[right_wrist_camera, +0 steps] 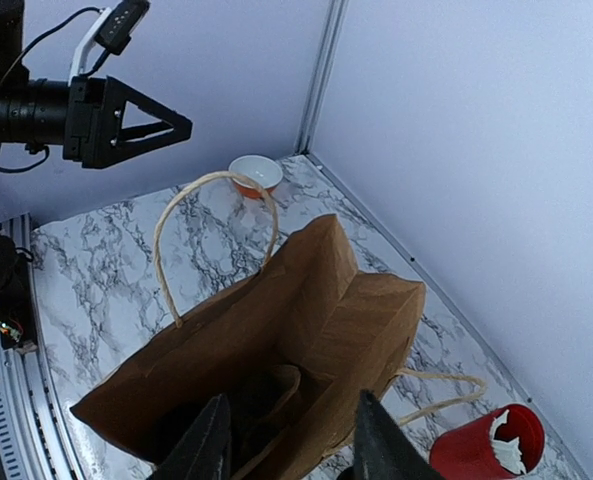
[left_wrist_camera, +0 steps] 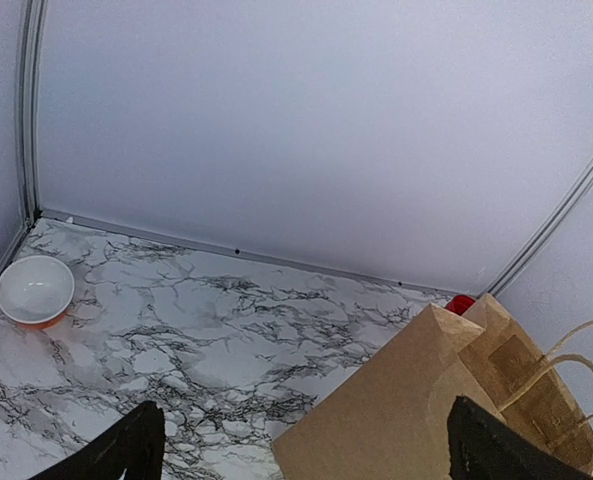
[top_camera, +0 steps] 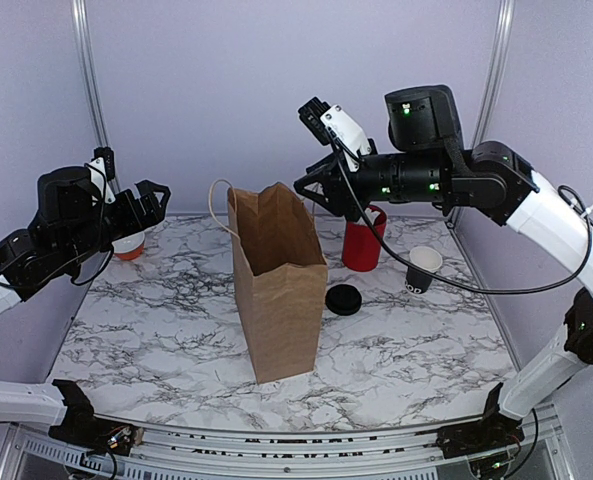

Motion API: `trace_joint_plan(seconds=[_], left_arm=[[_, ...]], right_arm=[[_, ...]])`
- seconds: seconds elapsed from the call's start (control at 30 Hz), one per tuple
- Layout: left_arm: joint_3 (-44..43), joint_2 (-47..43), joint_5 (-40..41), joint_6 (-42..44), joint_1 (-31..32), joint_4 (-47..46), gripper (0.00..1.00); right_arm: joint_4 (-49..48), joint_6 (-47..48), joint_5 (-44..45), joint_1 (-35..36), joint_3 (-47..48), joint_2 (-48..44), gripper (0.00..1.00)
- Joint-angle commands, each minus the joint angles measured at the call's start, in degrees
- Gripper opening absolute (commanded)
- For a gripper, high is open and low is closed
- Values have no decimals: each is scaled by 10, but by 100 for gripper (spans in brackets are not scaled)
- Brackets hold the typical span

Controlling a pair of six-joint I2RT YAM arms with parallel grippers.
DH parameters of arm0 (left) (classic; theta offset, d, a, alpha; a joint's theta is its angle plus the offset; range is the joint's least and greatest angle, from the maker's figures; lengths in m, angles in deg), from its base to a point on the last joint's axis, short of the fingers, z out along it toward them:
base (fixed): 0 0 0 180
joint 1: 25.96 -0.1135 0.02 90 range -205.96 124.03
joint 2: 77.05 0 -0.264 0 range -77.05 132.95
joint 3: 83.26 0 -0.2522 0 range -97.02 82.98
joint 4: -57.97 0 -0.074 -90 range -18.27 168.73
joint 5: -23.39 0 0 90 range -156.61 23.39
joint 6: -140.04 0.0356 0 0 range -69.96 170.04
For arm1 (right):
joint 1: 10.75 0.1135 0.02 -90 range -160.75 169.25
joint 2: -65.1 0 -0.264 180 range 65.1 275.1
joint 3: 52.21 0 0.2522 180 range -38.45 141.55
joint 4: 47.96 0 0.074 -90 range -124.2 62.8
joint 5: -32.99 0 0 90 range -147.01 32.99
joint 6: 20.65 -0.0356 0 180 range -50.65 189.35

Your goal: Pack the takeout coffee

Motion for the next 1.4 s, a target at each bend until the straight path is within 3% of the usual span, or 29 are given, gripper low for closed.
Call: trace_joint_plan(seconds=[0.0, 0.2, 0.47, 1.03, 1.23, 1.37], left_arm=[[5, 2, -5, -6, -3, -21, 99], [5, 2, -4, -5, -4, -21, 99], [12, 2, 7, -8, -4, -27, 99], [32, 4, 22, -10, -4, -39, 99], [41, 11, 20, -4, -5, -43, 99], [45, 16, 19, 5, -5, -43, 99]], right_arm=[[-15, -6, 16, 5, 15, -19, 48], [-48, -13, 86, 5, -7, -43, 99], [-134, -29, 174, -22, -105, -116, 100], [-338, -168, 89, -363, -495, -279, 100], [-406, -196, 72, -441, -598, -291, 100], [-477, -179, 124, -464, -670, -303, 100]])
